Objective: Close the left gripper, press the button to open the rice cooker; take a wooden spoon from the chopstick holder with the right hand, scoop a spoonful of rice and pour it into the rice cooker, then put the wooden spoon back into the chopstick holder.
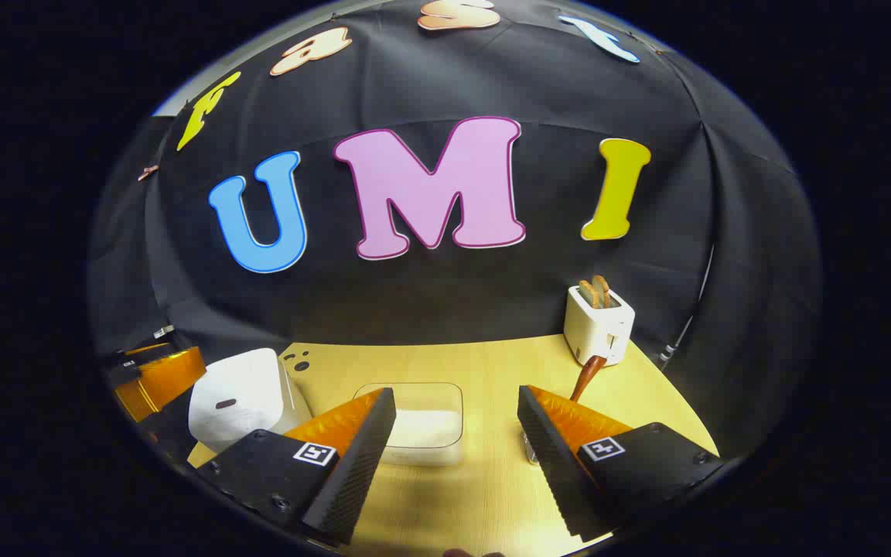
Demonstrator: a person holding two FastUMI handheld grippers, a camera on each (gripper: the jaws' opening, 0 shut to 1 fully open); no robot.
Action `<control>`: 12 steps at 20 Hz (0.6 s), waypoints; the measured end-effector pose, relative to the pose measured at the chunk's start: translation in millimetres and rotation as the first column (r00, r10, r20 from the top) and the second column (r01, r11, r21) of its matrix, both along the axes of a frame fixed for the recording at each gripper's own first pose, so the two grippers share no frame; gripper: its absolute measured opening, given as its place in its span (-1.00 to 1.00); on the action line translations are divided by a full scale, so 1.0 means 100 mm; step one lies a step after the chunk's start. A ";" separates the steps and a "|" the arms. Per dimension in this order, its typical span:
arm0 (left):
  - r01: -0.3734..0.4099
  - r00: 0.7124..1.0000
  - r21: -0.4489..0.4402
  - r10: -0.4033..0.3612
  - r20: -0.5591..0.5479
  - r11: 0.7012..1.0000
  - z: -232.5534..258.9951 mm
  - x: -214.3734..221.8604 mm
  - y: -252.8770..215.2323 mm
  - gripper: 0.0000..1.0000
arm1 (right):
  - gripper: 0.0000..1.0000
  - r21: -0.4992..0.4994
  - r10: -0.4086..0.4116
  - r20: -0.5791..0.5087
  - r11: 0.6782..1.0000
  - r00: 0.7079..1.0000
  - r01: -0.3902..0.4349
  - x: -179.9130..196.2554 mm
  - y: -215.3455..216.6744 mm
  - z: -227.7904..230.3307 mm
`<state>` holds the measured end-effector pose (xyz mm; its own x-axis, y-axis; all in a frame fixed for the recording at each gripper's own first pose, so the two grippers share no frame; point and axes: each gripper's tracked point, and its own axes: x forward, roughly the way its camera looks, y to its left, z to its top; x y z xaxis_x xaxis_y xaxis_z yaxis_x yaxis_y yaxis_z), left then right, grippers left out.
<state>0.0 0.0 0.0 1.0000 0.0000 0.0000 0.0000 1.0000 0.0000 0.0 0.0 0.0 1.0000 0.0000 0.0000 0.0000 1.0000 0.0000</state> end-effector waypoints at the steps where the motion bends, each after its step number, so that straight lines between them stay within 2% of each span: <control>1: -0.018 1.000 -0.003 0.018 -0.006 1.000 -0.04 -0.04 0.07 0.92 | 0.97 0.001 0.013 -0.010 1.000 1.000 -0.013 0.01 0.06 -0.02; 6: -0.078 0.997 -0.053 0.076 -0.032 0.996 -0.13 -0.18 0.30 0.92 | 0.97 -0.014 0.073 -0.042 0.997 0.996 -0.073 -0.02 0.32 -0.12; 12: -0.084 0.996 -0.053 0.083 -0.036 0.995 -0.20 -0.24 0.33 0.92 | 0.97 -0.030 0.105 -0.041 0.994 0.994 -0.106 -0.11 0.43 -0.15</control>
